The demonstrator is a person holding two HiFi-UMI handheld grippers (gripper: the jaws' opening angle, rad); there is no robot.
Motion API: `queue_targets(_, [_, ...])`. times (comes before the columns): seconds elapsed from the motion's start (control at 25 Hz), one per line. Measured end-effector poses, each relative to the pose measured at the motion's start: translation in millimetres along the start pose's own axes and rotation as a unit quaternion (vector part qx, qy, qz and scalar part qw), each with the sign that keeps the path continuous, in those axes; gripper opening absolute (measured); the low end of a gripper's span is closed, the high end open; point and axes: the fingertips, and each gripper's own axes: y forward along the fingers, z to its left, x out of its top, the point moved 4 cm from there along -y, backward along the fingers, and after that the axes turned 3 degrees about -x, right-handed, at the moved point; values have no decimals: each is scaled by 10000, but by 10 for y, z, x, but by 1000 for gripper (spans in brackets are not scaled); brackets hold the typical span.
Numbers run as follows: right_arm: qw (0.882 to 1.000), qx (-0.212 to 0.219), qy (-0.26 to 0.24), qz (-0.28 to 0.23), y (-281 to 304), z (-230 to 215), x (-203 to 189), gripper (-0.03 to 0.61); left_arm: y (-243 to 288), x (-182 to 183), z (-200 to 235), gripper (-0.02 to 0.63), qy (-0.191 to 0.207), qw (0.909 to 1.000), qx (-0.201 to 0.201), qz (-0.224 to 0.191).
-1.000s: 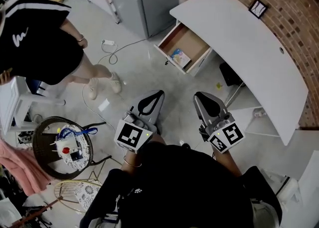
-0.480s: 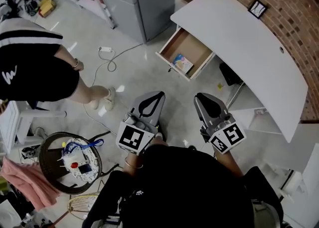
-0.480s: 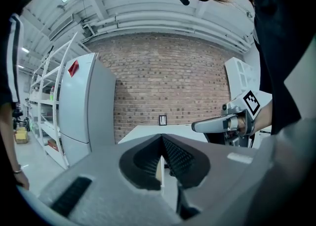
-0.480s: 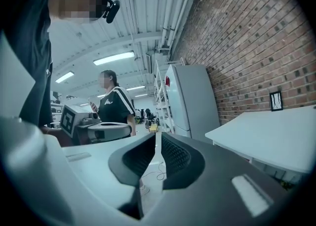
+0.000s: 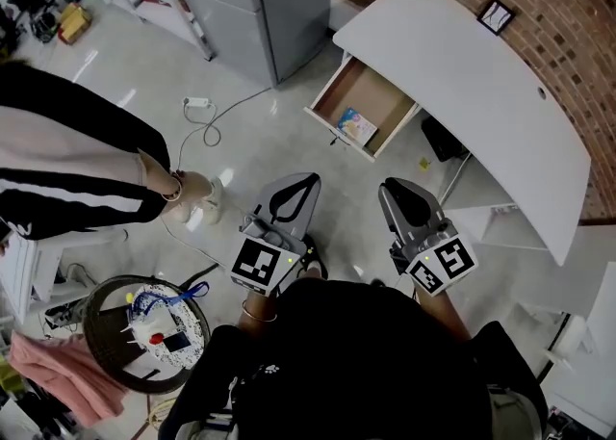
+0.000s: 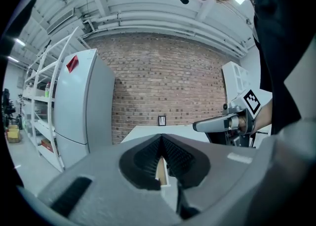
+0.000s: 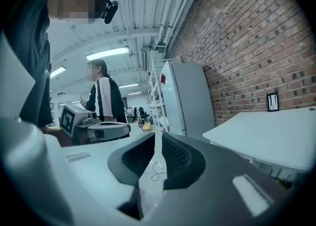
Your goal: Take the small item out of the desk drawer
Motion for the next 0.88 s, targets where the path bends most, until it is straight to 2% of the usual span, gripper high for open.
queue_targets(0.48, [9997,-212,77,-30,459,157,-33,44,-165,-57,506,-11,95,9998,-158,97])
queue_targets(0.88, [9998,-181,12,93,580,56,-32,48,-104,-108,617,-11,-87,9999,-38,36])
